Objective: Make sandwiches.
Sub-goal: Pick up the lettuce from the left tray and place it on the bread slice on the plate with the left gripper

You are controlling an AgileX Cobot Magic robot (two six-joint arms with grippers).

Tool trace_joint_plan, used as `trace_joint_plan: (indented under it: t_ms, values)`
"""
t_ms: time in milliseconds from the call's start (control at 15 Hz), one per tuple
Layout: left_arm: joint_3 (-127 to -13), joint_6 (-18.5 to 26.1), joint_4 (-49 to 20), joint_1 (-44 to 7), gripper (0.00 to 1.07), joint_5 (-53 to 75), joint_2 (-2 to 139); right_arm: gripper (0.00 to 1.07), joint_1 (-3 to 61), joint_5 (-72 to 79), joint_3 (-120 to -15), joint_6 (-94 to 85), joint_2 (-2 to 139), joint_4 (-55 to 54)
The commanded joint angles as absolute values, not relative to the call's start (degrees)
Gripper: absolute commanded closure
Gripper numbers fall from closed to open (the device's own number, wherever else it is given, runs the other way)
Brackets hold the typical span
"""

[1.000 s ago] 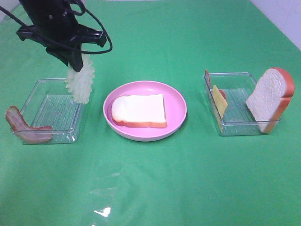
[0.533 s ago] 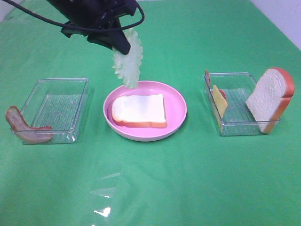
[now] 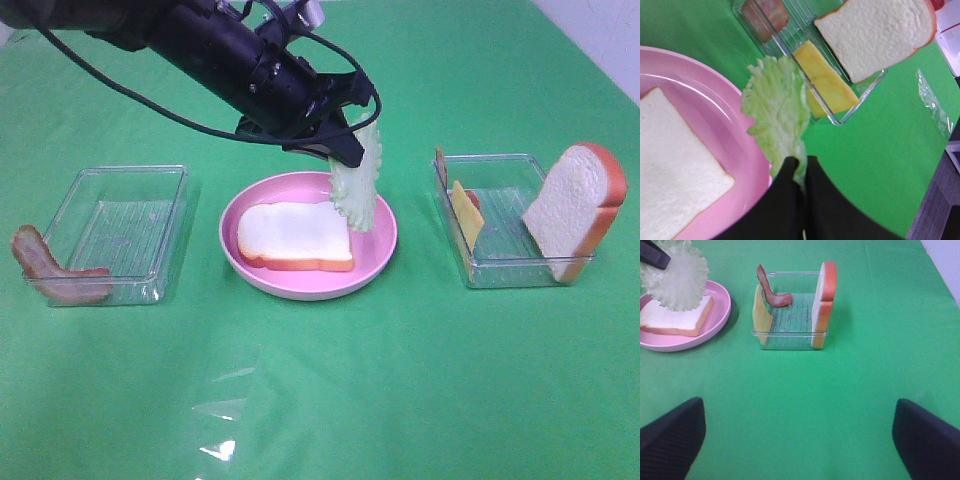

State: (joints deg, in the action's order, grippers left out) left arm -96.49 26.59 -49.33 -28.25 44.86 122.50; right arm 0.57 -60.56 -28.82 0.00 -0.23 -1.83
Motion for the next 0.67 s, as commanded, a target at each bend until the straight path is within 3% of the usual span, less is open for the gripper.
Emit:
trace_joint_plan:
  t_ms: [67,333,667]
  values:
    - [-96.43,28.07,-51.17,-29.16,1.07,42.8,124.73,0.09,0.52,-60.28,-28.65,0.0,-1.49,-2.01]
    - [-96.43,31.57,-50.42,-29.11,1.07,41.83,127.08,0.09,0.52,-60.28,-28.65,0.0,-1.49,-2.01]
    - [-96.43,31.28,-40.11,-29.11,1.07,38.16,128.06,0.09,0.52,-60.28,-28.65,0.0,-1.49,-2.01]
